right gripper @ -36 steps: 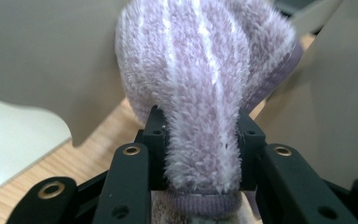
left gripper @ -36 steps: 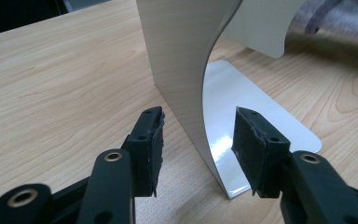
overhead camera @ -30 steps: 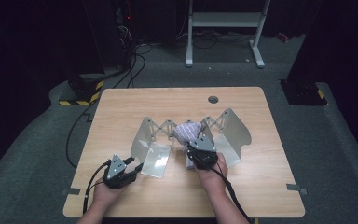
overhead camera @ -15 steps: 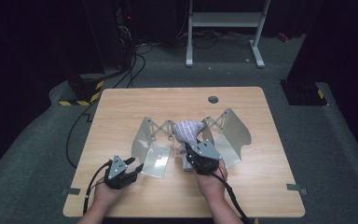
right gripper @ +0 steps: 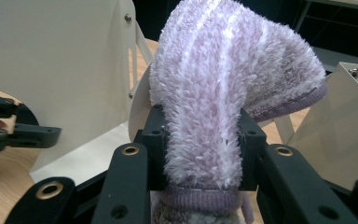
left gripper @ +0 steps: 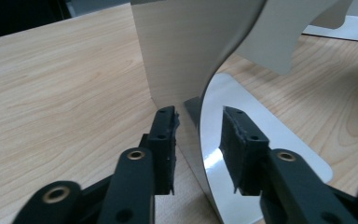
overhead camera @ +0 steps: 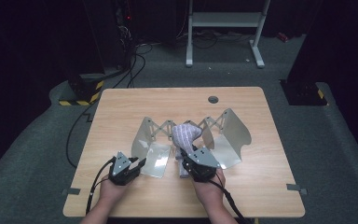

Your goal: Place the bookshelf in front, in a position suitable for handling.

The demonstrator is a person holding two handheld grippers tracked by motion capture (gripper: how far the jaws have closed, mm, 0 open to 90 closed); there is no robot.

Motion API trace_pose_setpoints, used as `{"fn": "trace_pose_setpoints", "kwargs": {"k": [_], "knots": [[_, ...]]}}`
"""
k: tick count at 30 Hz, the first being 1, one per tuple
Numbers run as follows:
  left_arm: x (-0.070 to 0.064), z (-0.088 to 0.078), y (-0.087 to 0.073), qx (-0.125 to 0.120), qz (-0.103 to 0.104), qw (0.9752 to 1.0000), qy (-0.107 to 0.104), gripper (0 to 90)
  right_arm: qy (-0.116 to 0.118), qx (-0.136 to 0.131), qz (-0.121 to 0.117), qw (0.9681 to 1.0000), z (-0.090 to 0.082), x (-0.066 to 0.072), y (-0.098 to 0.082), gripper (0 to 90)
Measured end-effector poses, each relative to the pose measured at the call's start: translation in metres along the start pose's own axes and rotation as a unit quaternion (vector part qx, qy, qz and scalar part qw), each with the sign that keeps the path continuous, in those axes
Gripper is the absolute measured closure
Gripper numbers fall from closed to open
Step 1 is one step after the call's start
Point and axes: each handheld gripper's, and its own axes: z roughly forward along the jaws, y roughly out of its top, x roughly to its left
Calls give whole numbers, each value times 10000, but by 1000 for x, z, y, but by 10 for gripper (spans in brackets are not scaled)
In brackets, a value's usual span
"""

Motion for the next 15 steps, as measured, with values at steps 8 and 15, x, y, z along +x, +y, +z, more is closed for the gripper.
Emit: {"fn": "trace_pose_setpoints", "kwargs": {"k": [8,15], "knots": [[-1,0,1,-27,-29,10000,51,777,130,-47,19,9999,-3,6,2,646],[-1,-1,2,-17,-59,10000,73,788,171,-99,77,9998,-5,6,4,646]]}}
